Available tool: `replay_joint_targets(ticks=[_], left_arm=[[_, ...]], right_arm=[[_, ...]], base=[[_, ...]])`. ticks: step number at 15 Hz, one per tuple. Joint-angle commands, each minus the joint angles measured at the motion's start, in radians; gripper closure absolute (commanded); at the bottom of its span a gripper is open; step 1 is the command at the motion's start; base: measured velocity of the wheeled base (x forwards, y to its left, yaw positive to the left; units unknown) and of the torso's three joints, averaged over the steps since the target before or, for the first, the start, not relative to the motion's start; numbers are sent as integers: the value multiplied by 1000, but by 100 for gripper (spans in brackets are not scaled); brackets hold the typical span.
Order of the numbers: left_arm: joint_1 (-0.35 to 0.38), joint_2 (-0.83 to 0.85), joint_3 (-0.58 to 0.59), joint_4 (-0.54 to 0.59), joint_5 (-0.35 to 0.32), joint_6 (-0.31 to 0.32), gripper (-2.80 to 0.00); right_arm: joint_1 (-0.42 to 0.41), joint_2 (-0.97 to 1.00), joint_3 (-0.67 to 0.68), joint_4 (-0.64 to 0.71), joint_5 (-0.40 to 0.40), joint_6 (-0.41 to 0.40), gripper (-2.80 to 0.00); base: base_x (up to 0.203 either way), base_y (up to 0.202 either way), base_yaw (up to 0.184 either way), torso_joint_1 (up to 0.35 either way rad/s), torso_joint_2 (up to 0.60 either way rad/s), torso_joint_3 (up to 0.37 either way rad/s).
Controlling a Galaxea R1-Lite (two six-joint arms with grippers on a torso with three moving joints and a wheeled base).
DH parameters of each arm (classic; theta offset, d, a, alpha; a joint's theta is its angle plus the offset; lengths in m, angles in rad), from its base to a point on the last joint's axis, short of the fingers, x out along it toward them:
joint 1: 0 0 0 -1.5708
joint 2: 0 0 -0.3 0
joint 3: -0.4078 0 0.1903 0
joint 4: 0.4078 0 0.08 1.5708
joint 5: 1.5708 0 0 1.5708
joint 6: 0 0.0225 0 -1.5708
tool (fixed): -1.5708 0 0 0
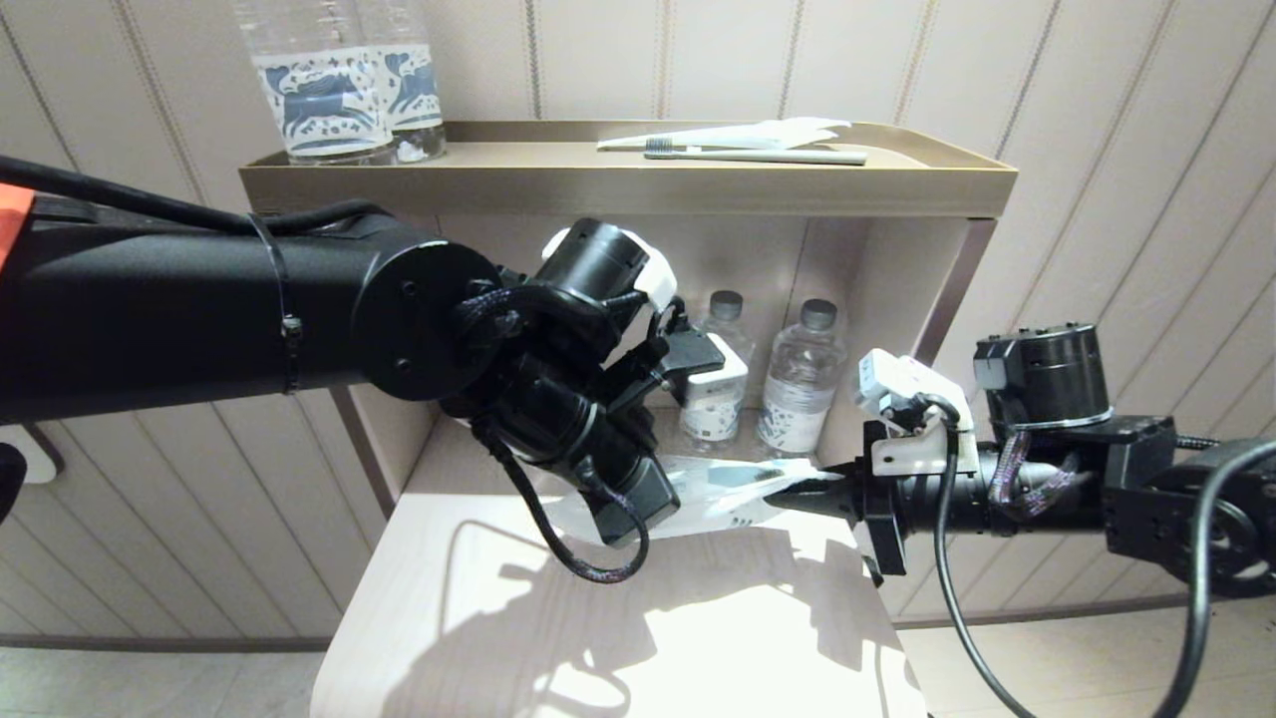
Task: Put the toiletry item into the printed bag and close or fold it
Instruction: Place the comb into the storage bag, then close the strorage bag and place it on the desk
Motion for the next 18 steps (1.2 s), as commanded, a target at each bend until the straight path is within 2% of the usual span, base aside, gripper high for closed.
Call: replay_joint_targets(ticks=[1, 2, 3, 11, 15, 18], left_arm=[[-5, -5, 1, 4, -13, -3, 0], [-7, -5, 4, 2, -14, -3, -123], [-12, -5, 1, -2, -15, -4, -280], [-22, -111, -35, 34, 0, -10, -280], [-120, -169, -25, 20, 22, -77, -280], [-152, -182, 19, -65, 44, -143, -280]], right_arm=[[0, -7, 0, -3, 4, -3, 0], [0, -7, 0, -3, 4, -3, 0], [0, -8, 0, -3, 4, -3, 0], [-6, -6, -5, -2, 4, -4, 0], [-6, -5, -2, 0, 4, -3, 0], [-6, -10, -3, 0, 4, -3, 0]], base=[[0, 0, 0, 0, 0, 0], [0, 0, 0, 0, 0, 0], [0, 0, 0, 0, 0, 0], [0, 0, 0, 0, 0, 0], [0, 0, 0, 0, 0, 0], [0, 0, 0, 0, 0, 0]])
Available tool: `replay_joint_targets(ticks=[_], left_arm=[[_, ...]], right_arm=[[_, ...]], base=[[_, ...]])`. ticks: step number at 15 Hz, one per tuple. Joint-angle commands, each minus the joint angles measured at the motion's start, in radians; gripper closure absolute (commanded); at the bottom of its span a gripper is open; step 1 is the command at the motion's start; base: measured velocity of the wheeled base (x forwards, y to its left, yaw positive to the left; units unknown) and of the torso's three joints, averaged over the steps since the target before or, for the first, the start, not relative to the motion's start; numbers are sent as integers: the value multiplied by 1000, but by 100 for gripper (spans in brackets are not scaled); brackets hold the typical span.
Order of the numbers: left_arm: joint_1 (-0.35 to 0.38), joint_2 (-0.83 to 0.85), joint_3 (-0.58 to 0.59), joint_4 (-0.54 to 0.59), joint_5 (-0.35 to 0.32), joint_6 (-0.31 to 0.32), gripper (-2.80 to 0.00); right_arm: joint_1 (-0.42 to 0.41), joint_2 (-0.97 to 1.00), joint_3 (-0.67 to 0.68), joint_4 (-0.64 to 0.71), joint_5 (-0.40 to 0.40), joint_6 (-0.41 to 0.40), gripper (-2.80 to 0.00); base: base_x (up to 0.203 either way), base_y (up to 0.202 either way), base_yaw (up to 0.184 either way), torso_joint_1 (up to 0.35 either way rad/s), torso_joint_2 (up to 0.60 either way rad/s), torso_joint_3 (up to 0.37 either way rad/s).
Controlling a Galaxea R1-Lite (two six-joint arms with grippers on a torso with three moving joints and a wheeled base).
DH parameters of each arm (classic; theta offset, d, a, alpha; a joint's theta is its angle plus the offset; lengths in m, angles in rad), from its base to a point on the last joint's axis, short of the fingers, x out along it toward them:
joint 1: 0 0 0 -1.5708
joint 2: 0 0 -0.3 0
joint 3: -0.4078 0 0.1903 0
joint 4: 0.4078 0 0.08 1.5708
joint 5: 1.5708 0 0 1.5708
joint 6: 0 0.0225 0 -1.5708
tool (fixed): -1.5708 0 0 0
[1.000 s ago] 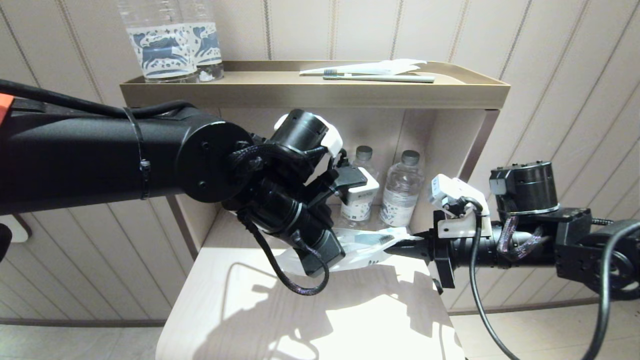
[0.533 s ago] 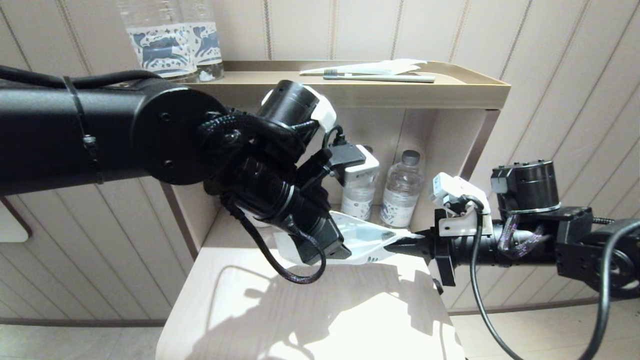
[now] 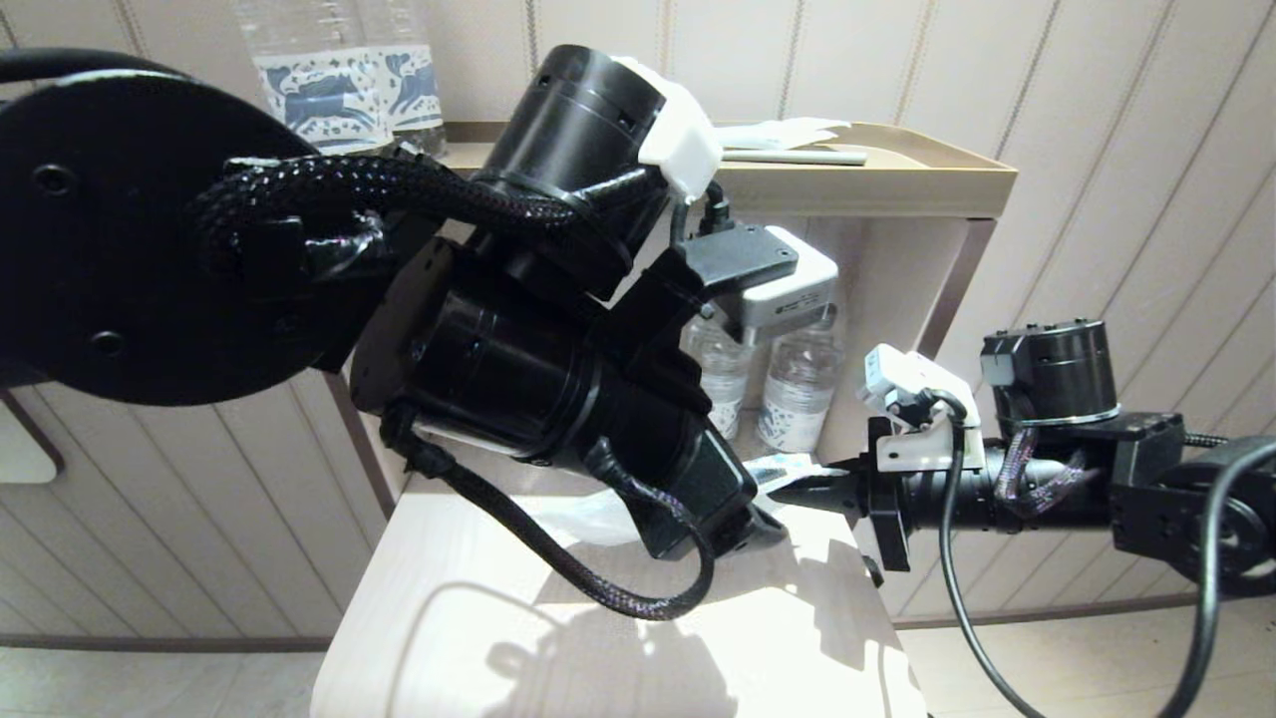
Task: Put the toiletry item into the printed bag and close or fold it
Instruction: Close the strorage bag and place it on the desk
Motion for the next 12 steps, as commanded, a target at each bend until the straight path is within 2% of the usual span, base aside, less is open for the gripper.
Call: replay_joint_targets(ticks=[1, 2, 3, 7, 9, 12], left_arm=[[-17, -11, 28, -56, 0, -17, -280], [-25, -11, 52, -107, 2, -38, -14], [-31, -11, 81, -151, 5, -62, 0], [-37, -15, 171, -294, 13, -117, 0], [-51, -2, 182, -352, 44, -165, 0], [-55, 2, 266, -481, 53, -178, 0]], right_arm=[[0, 0, -1, -3, 5, -3, 0], [0, -1, -2, -2, 5, -3, 0], [0, -4, -1, -1, 5, -3, 0], [0, -4, -2, 0, 5, -3, 0], [0, -7, -2, 0, 5, 2, 0], [10, -15, -7, 3, 5, 28, 0]], base=[[0, 0, 0, 0, 0, 0], [0, 0, 0, 0, 0, 0], [0, 0, 0, 0, 0, 0], [0, 0, 0, 0, 0, 0], [0, 0, 0, 0, 0, 0], [0, 0, 0, 0, 0, 0]])
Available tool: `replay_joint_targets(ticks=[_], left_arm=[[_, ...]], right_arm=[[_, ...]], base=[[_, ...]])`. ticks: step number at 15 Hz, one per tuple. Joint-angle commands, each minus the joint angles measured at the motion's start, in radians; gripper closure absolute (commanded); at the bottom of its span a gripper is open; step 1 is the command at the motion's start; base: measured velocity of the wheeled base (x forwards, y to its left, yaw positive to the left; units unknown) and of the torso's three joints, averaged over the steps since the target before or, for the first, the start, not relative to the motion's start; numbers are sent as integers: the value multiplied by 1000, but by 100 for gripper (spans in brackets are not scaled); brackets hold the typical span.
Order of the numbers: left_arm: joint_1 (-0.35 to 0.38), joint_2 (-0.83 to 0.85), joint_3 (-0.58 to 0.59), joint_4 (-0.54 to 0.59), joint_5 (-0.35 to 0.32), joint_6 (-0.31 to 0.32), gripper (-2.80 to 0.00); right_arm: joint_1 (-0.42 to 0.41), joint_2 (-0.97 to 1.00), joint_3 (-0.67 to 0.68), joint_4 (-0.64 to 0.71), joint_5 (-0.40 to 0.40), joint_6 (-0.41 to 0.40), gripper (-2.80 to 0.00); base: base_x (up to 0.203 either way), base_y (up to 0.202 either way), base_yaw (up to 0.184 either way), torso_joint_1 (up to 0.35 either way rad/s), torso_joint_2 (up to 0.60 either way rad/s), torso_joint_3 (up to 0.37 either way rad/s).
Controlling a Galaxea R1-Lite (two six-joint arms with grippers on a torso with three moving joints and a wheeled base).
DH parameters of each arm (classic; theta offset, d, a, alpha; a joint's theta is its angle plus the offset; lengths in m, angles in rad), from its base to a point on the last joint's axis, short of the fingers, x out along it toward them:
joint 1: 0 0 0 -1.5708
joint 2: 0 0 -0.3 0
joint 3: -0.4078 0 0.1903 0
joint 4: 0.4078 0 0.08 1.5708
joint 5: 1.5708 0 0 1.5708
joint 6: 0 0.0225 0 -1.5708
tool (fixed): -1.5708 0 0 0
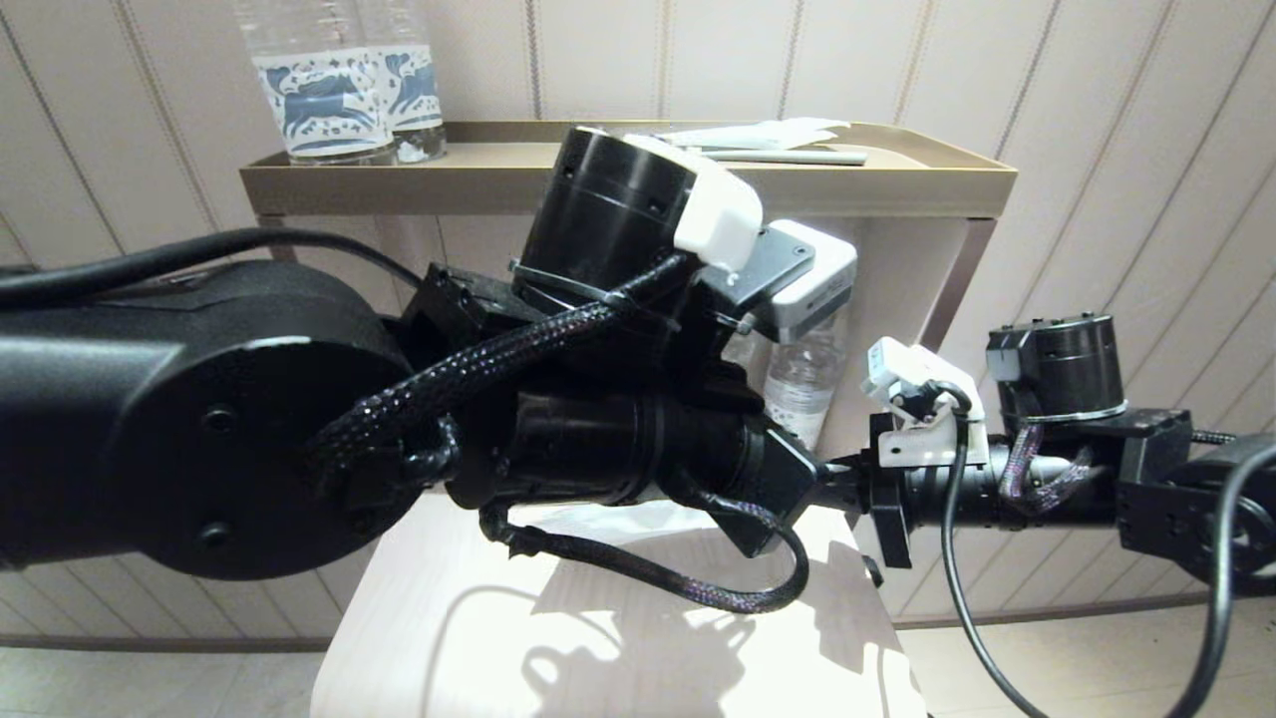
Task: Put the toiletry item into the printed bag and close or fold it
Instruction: Close the strorage bag and place it on the desk
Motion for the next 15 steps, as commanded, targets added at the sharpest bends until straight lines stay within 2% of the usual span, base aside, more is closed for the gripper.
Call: replay_joint_targets(ticks=[1, 2, 5, 7, 9, 12, 15], left_arm=[[-4, 5, 66, -84, 0, 1, 0], [-4, 5, 115, -152, 1, 1, -275], [-2, 5, 233, -355, -3, 3, -280], [1, 7, 275, -423, -8, 6, -280], [1, 12, 288, -446, -13, 20, -280], [14, 21, 314, -439, -63, 117, -280], [24, 48, 316, -403, -85, 243, -280]], right_arm=[[3, -1, -1, -3, 5, -2, 0], [3, -3, -1, -1, 5, -2, 0], [6, 3, 1, 3, 5, -2, 0], [13, 7, 4, 3, 5, -2, 0], [22, 6, 6, 3, 4, -2, 0], [26, 8, 8, 3, 4, -2, 0], [25, 17, 8, 1, 6, -3, 0]], base=[[0, 0, 0, 0, 0, 0], [0, 0, 0, 0, 0, 0], [0, 0, 0, 0, 0, 0], [0, 0, 0, 0, 0, 0], [0, 0, 0, 0, 0, 0], [0, 0, 0, 0, 0, 0], [0, 0, 0, 0, 0, 0]])
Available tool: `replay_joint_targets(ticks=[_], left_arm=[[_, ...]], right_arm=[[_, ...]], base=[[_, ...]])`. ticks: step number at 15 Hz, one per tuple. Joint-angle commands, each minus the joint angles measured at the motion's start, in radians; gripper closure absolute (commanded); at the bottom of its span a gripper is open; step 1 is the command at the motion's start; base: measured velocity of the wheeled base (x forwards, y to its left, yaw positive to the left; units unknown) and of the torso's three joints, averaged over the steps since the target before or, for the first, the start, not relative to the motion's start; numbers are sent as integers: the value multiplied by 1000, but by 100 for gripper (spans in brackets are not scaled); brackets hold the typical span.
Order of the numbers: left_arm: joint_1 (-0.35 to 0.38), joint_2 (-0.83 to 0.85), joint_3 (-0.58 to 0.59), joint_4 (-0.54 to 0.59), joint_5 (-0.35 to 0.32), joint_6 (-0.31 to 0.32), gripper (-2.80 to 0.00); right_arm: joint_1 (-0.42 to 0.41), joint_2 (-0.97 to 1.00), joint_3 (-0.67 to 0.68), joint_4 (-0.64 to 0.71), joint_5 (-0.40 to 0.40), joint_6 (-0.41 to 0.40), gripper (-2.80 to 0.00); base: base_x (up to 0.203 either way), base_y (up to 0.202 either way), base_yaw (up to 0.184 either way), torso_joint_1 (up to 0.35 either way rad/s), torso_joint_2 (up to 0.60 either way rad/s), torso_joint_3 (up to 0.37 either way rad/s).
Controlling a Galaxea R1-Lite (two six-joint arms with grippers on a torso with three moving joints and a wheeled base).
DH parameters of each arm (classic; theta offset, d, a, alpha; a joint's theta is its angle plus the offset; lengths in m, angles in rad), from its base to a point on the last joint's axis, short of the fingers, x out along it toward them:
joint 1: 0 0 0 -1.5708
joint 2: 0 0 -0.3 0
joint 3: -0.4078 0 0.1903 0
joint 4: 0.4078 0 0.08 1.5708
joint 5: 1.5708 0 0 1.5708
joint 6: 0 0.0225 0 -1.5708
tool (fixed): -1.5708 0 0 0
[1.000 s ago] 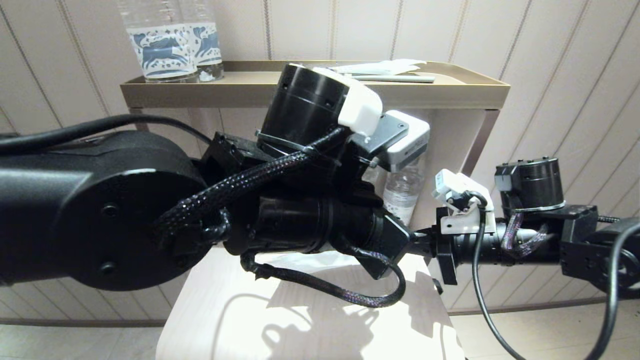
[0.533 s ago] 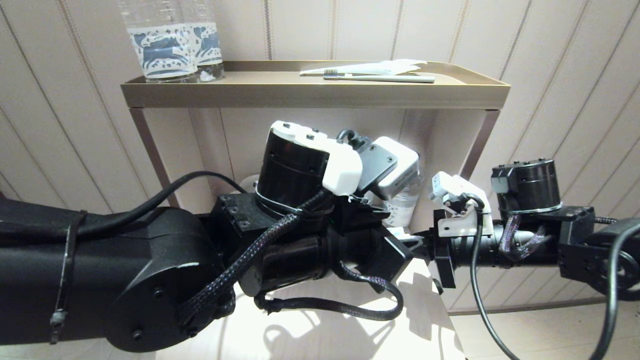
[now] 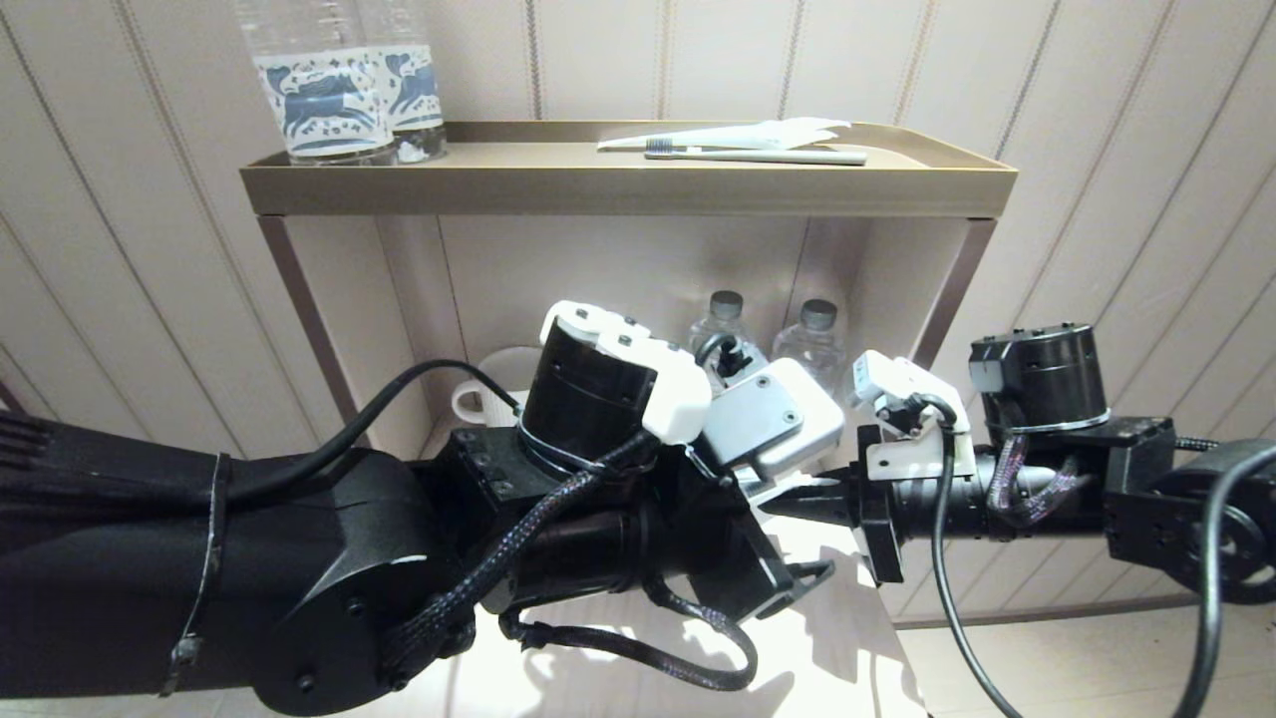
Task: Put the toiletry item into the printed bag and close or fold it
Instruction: Close the strorage bag and place it on the desk
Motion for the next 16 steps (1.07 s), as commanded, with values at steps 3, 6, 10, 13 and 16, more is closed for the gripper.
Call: replay_joint_targets(ticks=[3, 6, 10, 13, 16], left_arm=[[29, 19, -60, 81, -8, 80, -280], [63, 32, -81, 79, -61, 93, -280], [66, 44, -68, -3, -89, 80, -280], [65, 66, -61, -48, -89, 78, -280], [66, 66, -65, -48, -89, 79, -280]], right_arm=[[-1, 23, -9, -1, 8, -2, 0], [1, 30, -5, -1, 10, -2, 0], [19, 30, -5, 0, 33, 27, 0], [22, 30, -8, -2, 35, 47, 0], [22, 32, -8, -1, 45, 49, 0]], base=[[0, 0, 0, 0, 0, 0], [0, 0, 0, 0, 0, 0], [0, 0, 0, 0, 0, 0], [0, 0, 0, 0, 0, 0], [0, 0, 0, 0, 0, 0]])
